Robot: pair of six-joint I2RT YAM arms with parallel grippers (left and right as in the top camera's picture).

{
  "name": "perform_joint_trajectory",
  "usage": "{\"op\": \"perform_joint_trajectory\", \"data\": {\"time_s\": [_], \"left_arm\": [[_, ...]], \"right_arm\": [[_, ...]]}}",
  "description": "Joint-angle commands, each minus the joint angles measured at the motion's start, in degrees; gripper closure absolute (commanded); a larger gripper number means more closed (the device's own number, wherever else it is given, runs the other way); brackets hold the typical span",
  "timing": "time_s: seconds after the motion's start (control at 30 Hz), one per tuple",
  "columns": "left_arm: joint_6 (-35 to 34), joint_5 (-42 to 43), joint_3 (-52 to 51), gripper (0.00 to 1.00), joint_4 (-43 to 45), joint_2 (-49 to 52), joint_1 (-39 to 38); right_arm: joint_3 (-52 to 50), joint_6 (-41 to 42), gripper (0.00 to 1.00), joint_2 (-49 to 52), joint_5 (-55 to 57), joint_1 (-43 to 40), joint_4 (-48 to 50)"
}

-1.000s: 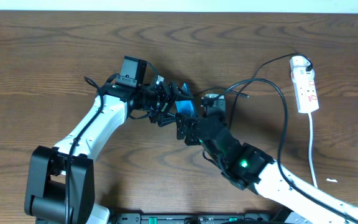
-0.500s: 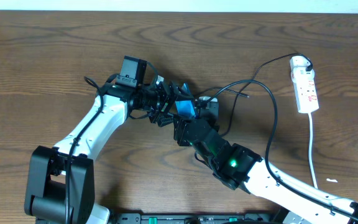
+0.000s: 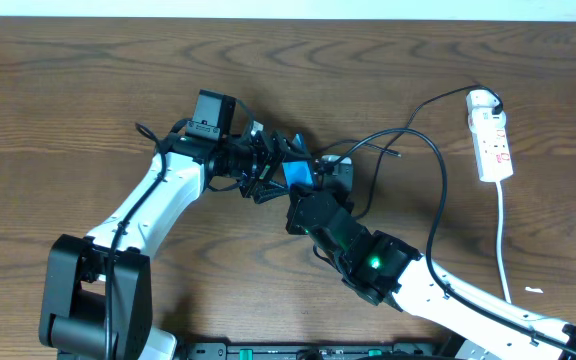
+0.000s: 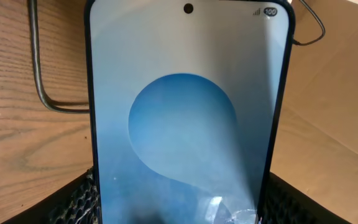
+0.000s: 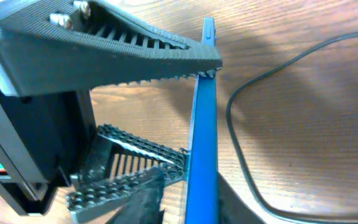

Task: Plug charger to phone and switch on socket
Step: 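Grasp the phone's edge with the right gripper, release the left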

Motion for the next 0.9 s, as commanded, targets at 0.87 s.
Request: {"op": "perform_joint_trajectory", "data": {"time_s": [0.87], "left_arm": [[-0.48,1.4,0.37,0.02,0.5,-1.49,0.63]], "right_arm": [[0.9,-0.11,0.99,0.39,0.87,0.24,0.26]]}}
